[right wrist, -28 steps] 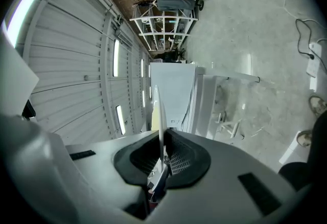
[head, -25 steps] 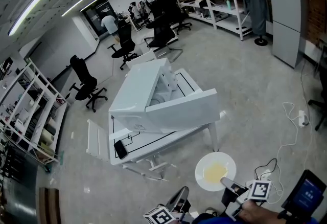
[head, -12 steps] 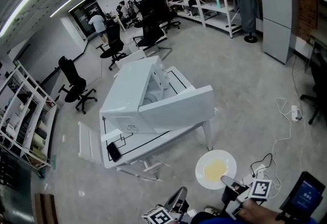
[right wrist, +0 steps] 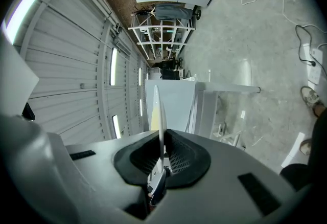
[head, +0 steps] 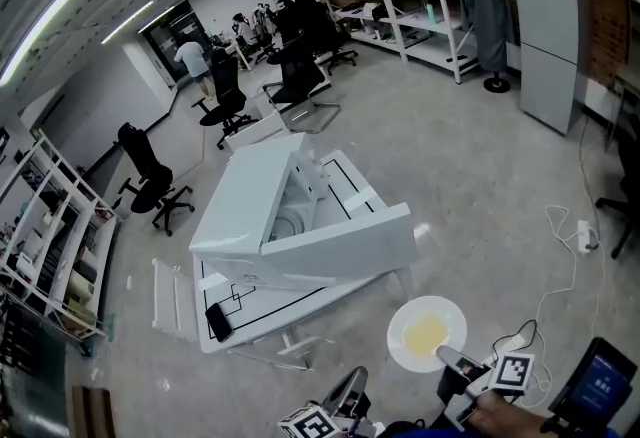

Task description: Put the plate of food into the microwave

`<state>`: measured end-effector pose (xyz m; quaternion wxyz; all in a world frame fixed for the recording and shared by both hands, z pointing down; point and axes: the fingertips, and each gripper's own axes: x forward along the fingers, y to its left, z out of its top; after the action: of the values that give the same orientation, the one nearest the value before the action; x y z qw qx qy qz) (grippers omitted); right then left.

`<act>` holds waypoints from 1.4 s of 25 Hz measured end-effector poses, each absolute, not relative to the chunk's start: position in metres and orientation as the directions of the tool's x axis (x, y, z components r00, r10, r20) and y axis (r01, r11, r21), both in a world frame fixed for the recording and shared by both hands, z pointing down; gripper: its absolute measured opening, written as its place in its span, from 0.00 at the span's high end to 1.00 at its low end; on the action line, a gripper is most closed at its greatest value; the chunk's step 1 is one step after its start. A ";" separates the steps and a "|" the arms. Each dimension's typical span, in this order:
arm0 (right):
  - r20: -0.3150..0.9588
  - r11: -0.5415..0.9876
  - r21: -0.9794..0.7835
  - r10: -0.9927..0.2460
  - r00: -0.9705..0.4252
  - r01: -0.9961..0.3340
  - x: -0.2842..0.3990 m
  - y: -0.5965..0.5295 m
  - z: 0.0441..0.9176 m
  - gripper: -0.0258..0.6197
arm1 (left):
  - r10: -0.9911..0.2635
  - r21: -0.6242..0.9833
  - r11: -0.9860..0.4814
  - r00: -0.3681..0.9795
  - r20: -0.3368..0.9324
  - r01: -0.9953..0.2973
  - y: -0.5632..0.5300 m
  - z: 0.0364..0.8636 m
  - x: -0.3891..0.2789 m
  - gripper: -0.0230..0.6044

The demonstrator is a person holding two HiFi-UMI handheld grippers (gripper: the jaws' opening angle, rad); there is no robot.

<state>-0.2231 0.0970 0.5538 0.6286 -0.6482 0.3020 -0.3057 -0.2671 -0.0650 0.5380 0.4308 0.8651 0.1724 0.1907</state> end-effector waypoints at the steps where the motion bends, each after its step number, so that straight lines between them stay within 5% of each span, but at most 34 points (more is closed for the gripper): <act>1: 0.015 -0.026 -1.000 -0.775 0.632 -0.009 -0.214 0.102 0.554 0.93 | 0.466 0.810 -0.570 0.867 0.176 0.142 -0.062 0.540 -0.259 0.95; 19: 0.042 -0.033 -0.999 -0.752 0.658 0.027 -0.101 0.195 0.576 0.93 | 0.486 0.793 -0.589 0.853 0.191 0.158 0.024 0.544 -0.143 0.95; 35: 0.047 -0.058 -0.998 -0.720 0.692 0.007 -0.006 0.190 0.570 0.93 | 0.455 0.801 -0.582 0.873 0.176 0.142 -0.014 0.547 -0.085 0.95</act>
<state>-0.0063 0.1902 0.5697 0.6324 -0.6680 0.2667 -0.2875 -0.0850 -0.0140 0.5469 0.4238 0.8700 0.1715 0.1845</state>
